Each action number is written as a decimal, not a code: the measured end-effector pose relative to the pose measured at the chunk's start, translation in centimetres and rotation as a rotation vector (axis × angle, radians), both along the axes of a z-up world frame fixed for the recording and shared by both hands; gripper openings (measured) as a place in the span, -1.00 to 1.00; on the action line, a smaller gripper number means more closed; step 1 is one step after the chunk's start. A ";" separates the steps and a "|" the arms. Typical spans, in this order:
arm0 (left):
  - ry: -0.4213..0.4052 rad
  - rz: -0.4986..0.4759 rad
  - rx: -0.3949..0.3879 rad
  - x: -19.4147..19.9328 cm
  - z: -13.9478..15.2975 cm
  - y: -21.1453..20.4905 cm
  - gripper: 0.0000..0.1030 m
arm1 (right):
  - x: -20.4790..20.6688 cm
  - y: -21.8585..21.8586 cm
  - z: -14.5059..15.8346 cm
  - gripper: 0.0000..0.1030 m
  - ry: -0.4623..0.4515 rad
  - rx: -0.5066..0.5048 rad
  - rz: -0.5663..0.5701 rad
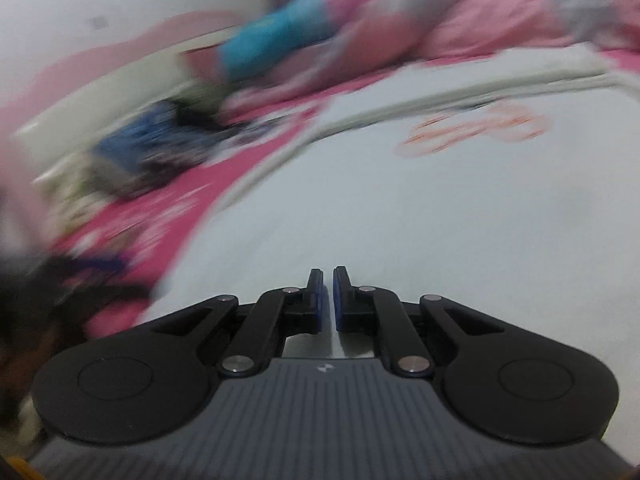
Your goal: Fold clothes
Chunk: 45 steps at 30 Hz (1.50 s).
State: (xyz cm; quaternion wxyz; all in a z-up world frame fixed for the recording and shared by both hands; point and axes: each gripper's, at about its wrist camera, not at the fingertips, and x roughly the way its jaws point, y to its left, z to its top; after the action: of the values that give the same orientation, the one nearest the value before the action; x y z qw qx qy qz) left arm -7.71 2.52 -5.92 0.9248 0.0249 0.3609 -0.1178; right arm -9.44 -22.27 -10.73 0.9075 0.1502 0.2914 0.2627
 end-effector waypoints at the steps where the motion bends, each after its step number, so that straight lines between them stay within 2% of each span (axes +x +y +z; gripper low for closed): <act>1: 0.002 -0.005 -0.001 0.1 0.0 -0.1 0.96 | -1.3 0.7 -0.3 -0.91 -0.007 0.025 0.048; 4: 0.002 -0.029 0.006 0.3 0.0 -1.0 0.96 | -4.2 1.6 -0.8 -0.89 0.011 0.113 0.177; 6: -0.007 -0.050 0.013 0.4 0.1 -1.7 0.96 | -5.2 0.9 -0.4 -0.89 0.013 0.111 0.189; 7: -0.011 -0.060 0.016 0.4 0.1 -2.2 0.96 | -5.0 0.1 0.0 -0.88 -0.008 0.101 0.158; 12: -0.007 -0.115 0.037 1.0 -0.6 -4.9 0.96 | -1.7 -7.3 1.3 -0.87 -0.054 0.249 -0.149; 16: 0.012 -0.144 0.058 1.4 -1.9 -6.6 0.96 | 1.5 -9.2 -0.2 -0.87 0.004 0.208 -0.262; 17: 0.014 -0.147 0.067 1.5 -2.3 -6.7 0.96 | 1.9 -9.7 -0.8 -0.96 0.031 0.192 -0.294; 20: 0.002 -0.157 0.063 1.3 -2.7 -6.3 0.97 | 0.4 -12.6 -2.1 -1.00 0.036 0.234 -0.401; 26: 0.004 -0.154 0.056 1.4 -2.6 -5.9 0.97 | -5.2 -20.8 -1.0 -1.00 0.037 0.207 -0.797; 27: 0.003 -0.153 0.057 1.4 -2.7 -6.0 0.97 | -5.8 -21.6 -0.7 -0.93 0.035 0.198 -0.848; 29: 0.003 -0.150 0.062 1.4 -2.7 -6.1 0.99 | -5.4 -20.8 -0.1 -0.92 0.011 0.151 -0.841; 33: 0.020 -0.142 0.063 1.6 -2.5 -6.1 0.99 | 0.4 -14.0 0.4 -0.90 -0.022 0.075 -0.553; 34: 0.023 -0.141 0.063 1.6 -2.5 -6.1 0.99 | 1.7 -12.6 0.1 -0.89 -0.020 0.086 -0.477; 36: 0.024 -0.141 0.062 1.7 -2.5 -6.0 0.99 | 3.2 -11.7 -0.4 -0.89 -0.008 0.127 -0.416; 37: 0.023 -0.141 0.062 1.7 -2.5 -6.0 0.99 | 3.6 -12.3 -0.8 -0.88 0.008 0.147 -0.434; 39: 0.019 -0.142 0.060 1.6 -2.6 -6.0 1.00 | 2.8 -15.6 -1.9 -0.87 0.071 0.223 -0.550; 42: 0.019 -0.142 0.058 1.6 -2.7 -6.0 1.00 | -1.4 -21.3 -2.6 -0.91 0.102 0.347 -0.726; 45: 0.021 -0.142 0.058 1.5 -2.7 -6.0 1.00 | -6.7 -24.1 -1.1 -0.78 0.100 0.280 -0.865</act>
State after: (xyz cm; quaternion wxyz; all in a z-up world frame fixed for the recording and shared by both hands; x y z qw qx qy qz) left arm -6.17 -3.47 -8.58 0.9092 0.0759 0.3713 -0.1727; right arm -16.15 -46.34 -11.86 0.8896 0.3918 0.2069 -0.1109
